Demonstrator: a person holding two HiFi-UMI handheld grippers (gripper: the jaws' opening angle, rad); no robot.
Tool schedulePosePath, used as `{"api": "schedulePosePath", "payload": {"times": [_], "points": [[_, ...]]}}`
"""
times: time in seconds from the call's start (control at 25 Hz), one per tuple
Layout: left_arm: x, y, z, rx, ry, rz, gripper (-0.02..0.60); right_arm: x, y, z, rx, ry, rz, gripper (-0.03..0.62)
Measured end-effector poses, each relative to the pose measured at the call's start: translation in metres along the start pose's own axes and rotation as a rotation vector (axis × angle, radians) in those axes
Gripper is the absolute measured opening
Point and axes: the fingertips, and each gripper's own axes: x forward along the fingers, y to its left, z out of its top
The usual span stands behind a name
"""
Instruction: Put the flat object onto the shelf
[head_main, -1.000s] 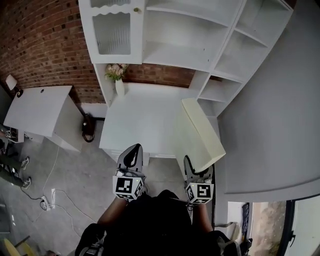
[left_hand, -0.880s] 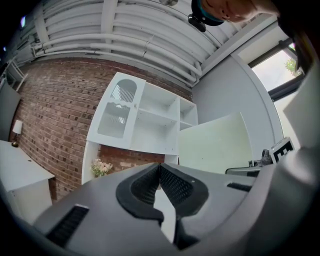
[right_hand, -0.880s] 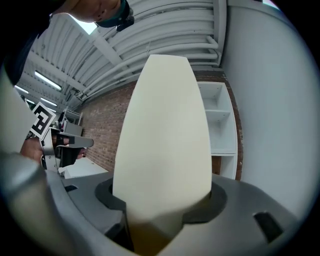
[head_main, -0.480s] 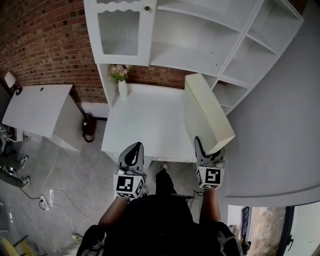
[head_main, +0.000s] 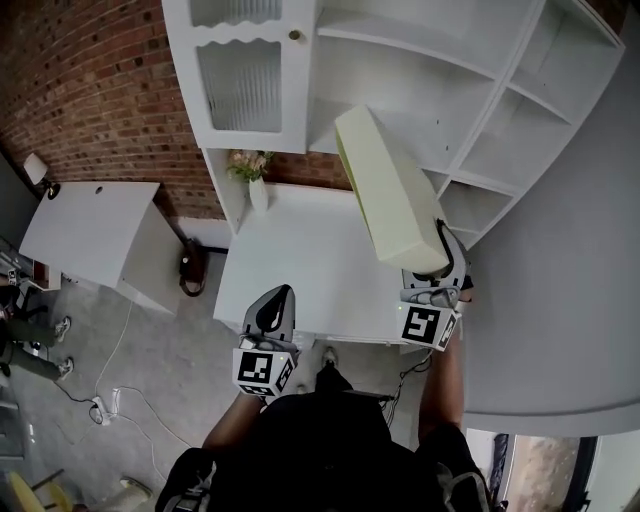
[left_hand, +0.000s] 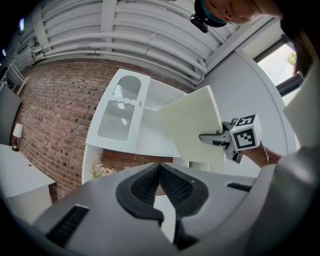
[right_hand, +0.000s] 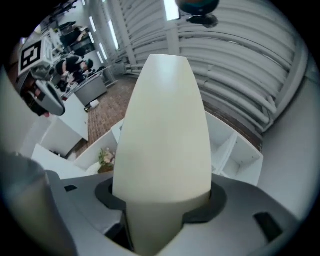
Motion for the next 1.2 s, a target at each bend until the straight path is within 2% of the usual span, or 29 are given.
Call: {"api": "schedulePosePath", "payload": {"times": [0.2, 0.36, 0.64, 1.08, 1.2], "points": [[0.025, 0.003, 0.004, 0.008, 0.0, 0.0, 0.01, 0.047, -0.002, -0.026, -0.221, 0.071, 0.024, 0.288], [0.042, 0.01, 0.005, 0.024, 0.003, 0.008, 0.01, 0.075, -0.006, -0.039, -0.327, 0.103, 0.031, 0.288], [0.074, 0.012, 0.007, 0.026, -0.002, 0.001, 0.009, 0.124, 0.004, -0.058, -0.544, 0.176, 0.095, 0.291], [0.113, 0.02, 0.002, 0.016, -0.009, 0.031, 0.01, 0.19, 0.026, -0.108, -0.717, 0.266, 0.204, 0.307], [0.12, 0.022, -0.001, 0.012, -0.007, 0.044, 0.01, 0.205, 0.029, -0.113, -0.708, 0.264, 0.213, 0.311]]}}
